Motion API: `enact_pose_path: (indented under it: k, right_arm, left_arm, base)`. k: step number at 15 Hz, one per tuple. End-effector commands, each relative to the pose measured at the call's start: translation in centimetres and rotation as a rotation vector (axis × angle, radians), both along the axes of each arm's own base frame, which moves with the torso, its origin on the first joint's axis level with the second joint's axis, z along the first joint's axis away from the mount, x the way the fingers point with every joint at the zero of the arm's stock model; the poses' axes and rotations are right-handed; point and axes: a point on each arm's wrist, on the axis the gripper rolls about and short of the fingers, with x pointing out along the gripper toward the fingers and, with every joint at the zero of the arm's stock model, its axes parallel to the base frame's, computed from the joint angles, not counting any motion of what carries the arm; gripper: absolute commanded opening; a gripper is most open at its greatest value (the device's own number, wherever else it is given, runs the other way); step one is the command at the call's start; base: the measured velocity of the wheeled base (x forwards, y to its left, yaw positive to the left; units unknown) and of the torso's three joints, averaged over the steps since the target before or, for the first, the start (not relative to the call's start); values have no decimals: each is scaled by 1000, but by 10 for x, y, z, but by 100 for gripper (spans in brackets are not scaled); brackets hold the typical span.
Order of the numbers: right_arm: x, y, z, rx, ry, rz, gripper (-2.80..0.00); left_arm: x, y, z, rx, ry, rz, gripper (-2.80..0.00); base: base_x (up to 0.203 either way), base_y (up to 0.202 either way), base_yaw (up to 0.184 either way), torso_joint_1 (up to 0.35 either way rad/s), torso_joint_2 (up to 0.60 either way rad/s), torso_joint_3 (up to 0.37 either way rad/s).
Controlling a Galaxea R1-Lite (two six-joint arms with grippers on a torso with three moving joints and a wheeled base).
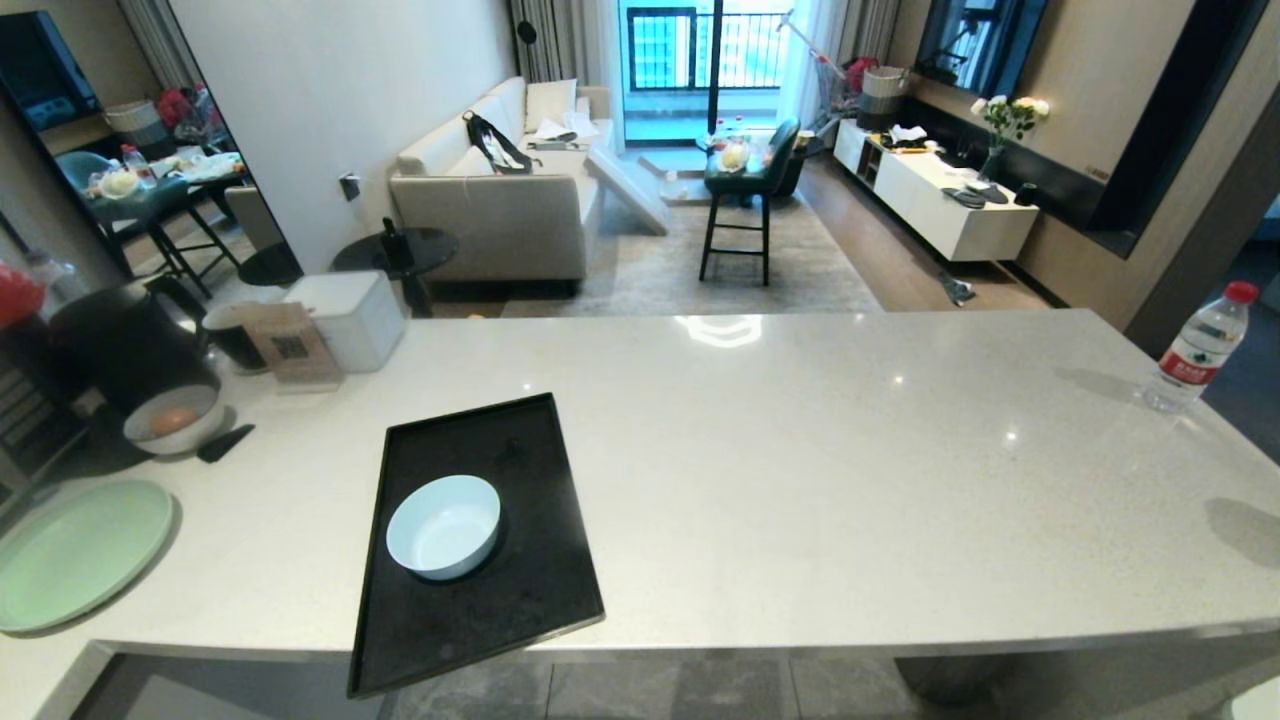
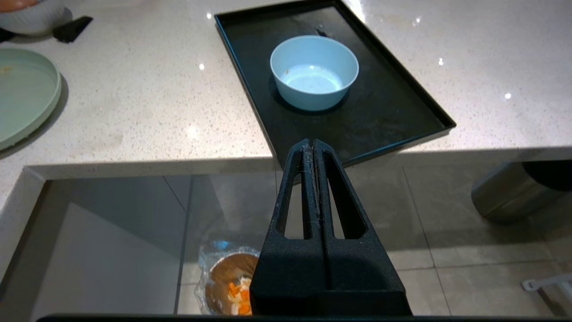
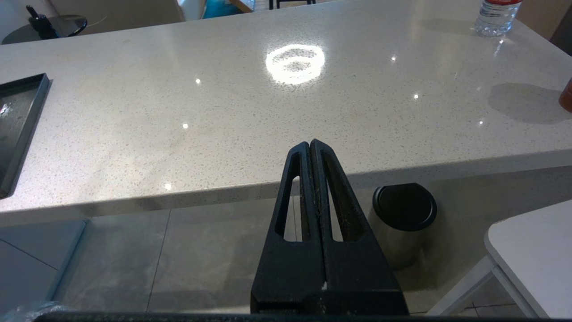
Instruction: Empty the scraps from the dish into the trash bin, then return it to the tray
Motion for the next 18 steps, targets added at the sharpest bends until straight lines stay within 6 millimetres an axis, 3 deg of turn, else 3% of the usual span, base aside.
enact_pose_path:
  k: [1,4,9,18]
  right_arm:
    - [0,0,0,0,-2,0,-280]
    - [0,0,0,0,0,0,-280]
    - [0,0,0,0,-1,0,-280]
    - [0,0,0,0,-2,0,-280]
  left_arm:
    - [-9,0,-1,-16,-103,13,-280]
    - [-20,0,-3,-59,-227,45,-280]
    - [-20,0,-10,181,-184,31,-280]
    - [-20,1,-10,56,-170,53,-280]
  base:
    - [0,0,0,0,0,0]
    - [0,0,0,0,0,0]
    - [0,0,0,0,0,0]
    - [0,0,0,0,0,0]
